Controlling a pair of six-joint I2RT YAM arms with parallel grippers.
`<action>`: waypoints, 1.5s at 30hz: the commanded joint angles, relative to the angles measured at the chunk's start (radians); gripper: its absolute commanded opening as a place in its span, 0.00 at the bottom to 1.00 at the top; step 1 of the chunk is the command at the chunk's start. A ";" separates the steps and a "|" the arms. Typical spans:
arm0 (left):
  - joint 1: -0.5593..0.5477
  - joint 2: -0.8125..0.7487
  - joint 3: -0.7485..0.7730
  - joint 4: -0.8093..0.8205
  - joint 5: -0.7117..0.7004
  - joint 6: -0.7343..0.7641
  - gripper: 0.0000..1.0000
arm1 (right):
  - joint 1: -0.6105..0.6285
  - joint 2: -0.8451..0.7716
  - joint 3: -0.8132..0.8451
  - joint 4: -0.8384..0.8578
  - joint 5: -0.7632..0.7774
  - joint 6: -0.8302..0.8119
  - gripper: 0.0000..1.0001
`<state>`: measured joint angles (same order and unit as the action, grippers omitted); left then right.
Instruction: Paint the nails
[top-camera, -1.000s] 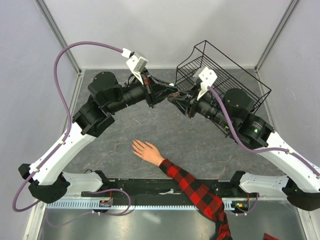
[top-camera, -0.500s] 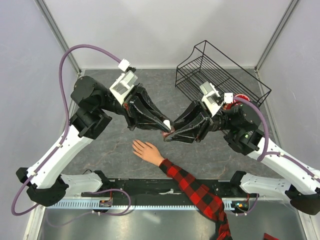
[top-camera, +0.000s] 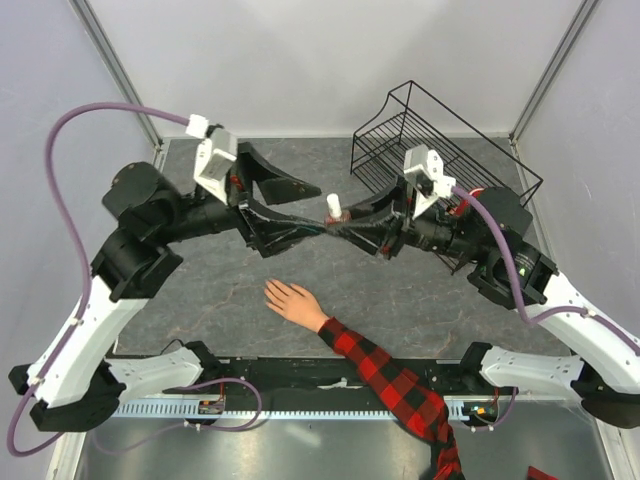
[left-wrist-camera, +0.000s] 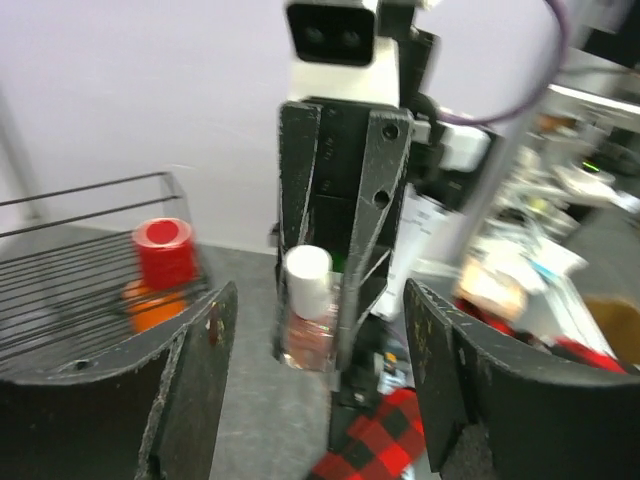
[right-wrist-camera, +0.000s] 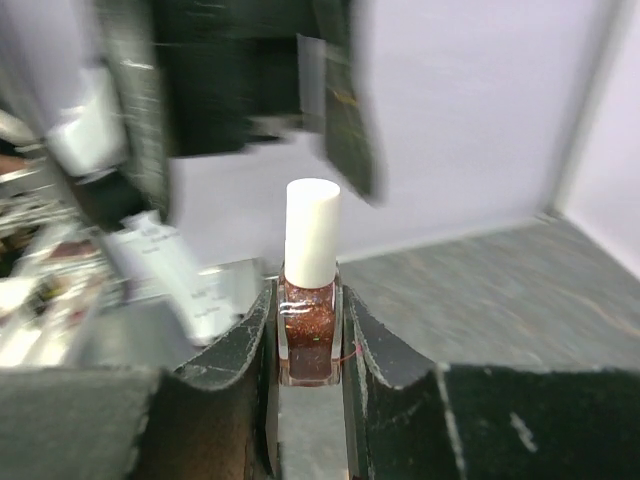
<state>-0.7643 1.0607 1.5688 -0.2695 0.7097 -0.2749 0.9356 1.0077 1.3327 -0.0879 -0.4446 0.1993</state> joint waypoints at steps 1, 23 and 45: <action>0.003 -0.010 0.016 -0.115 -0.332 0.092 0.67 | 0.002 0.051 0.082 -0.119 0.371 -0.086 0.00; 0.003 0.148 0.043 -0.082 -0.460 -0.014 0.53 | 0.002 0.098 0.106 -0.133 0.463 -0.095 0.00; 0.151 0.193 -0.153 0.685 0.577 -0.586 0.02 | 0.002 -0.020 -0.130 0.616 -0.624 0.439 0.00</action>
<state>-0.6250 1.2232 1.4631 0.1535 1.1007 -0.6262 0.8963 0.9867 1.2797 -0.0921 -0.4885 0.2398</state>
